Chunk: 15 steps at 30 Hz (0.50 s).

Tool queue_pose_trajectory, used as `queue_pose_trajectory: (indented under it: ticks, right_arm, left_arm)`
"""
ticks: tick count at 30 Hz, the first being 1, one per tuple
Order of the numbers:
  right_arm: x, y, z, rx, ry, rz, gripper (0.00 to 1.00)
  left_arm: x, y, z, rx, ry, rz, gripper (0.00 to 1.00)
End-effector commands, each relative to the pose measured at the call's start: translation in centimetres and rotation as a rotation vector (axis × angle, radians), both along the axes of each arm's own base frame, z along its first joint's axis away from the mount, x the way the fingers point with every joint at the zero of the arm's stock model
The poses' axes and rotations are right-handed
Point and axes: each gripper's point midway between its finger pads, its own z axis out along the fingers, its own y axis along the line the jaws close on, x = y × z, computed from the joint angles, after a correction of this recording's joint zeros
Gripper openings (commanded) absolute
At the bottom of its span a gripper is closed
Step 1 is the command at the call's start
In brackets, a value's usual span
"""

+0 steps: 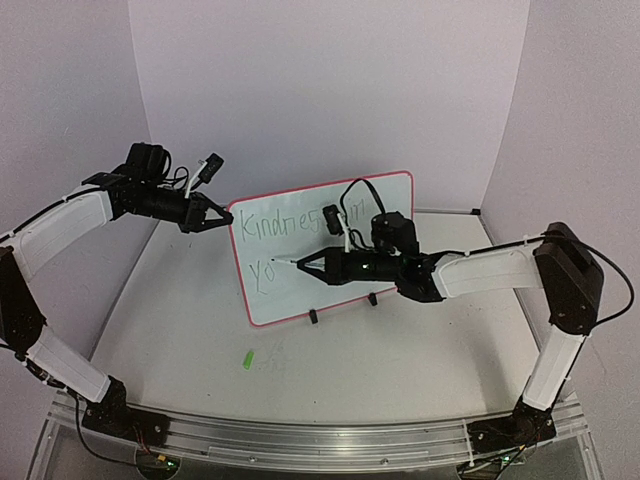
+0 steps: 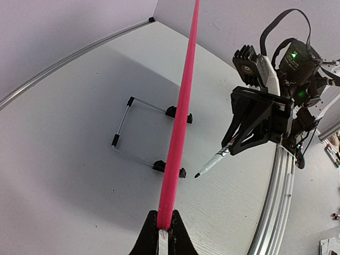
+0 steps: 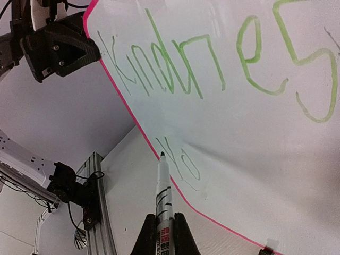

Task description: Write a sentence on the whiteboard

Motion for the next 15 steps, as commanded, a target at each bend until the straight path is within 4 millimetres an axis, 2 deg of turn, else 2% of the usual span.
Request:
queue_pose_trajectory:
  ticks: [1,8,15]
  right_arm:
    - [0.5,-0.6,0.8,0.007,-0.036,-0.024,0.0]
    - [1.7,-0.8,-1.1,-0.021,-0.016,-0.044,0.0]
    - [2.2,-0.2,-1.1,-0.02,-0.02,-0.031,0.0]
  left_arm:
    - [-0.8,-0.4,1.5,-0.022,-0.051,-0.031,0.0]
    - [-0.8,-0.4,1.5,-0.021,-0.05,-0.029,0.0]
    - [-0.8,-0.5,1.4,-0.019,-0.048,-0.031,0.0]
